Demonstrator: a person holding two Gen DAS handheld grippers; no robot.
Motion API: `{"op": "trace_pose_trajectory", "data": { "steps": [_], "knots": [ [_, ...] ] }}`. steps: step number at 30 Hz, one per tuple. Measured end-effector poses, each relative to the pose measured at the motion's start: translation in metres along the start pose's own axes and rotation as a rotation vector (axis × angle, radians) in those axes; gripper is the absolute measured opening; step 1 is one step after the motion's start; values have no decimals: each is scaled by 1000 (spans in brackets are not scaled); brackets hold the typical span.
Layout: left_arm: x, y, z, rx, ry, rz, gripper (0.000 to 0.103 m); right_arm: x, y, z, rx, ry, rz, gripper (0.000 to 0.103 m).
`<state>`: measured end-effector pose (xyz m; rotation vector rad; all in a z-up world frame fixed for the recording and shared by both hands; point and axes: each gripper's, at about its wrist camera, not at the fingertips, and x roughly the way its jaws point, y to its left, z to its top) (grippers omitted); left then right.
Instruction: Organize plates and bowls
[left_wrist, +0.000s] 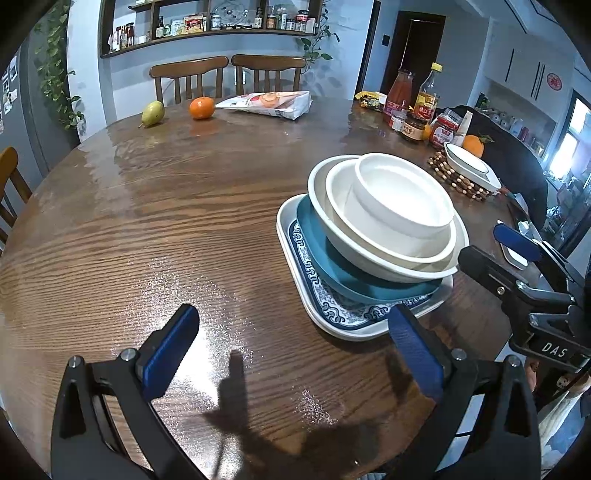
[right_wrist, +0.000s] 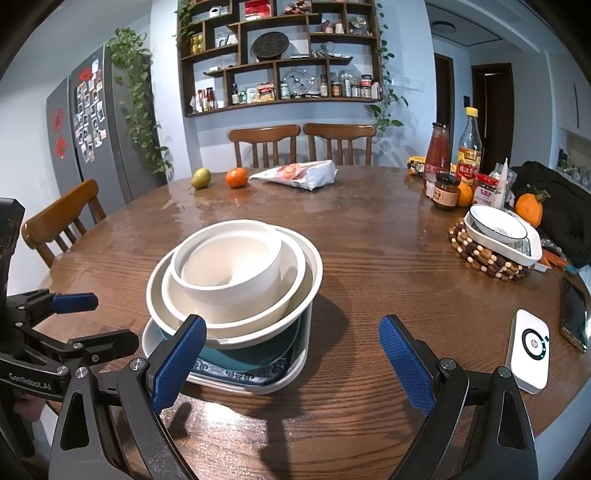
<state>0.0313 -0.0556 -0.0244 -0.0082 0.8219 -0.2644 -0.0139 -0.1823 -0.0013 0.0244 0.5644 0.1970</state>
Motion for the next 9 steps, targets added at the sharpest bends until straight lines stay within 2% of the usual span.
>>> {"op": "trace_pose_trajectory", "data": {
  "steps": [9],
  "knots": [
    [-1, -2, 0, 2, 2, -4, 102, 1, 0, 0, 0, 3, -3, 95]
  ]
}}
